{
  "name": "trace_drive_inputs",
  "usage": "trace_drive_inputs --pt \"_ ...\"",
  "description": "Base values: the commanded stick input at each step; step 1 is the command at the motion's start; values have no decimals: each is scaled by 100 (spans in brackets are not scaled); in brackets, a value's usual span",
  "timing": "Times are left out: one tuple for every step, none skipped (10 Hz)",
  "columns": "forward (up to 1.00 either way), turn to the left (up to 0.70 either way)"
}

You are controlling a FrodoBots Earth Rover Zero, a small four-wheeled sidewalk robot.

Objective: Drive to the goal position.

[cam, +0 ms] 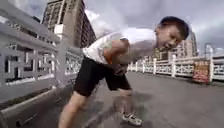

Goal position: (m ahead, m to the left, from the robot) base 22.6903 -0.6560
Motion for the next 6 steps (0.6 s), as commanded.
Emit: trace_drive_inputs --pt "70 0" --pt "70 0" --pt "70 0" --pt "70 0" --pt "70 0" --pt "70 0"
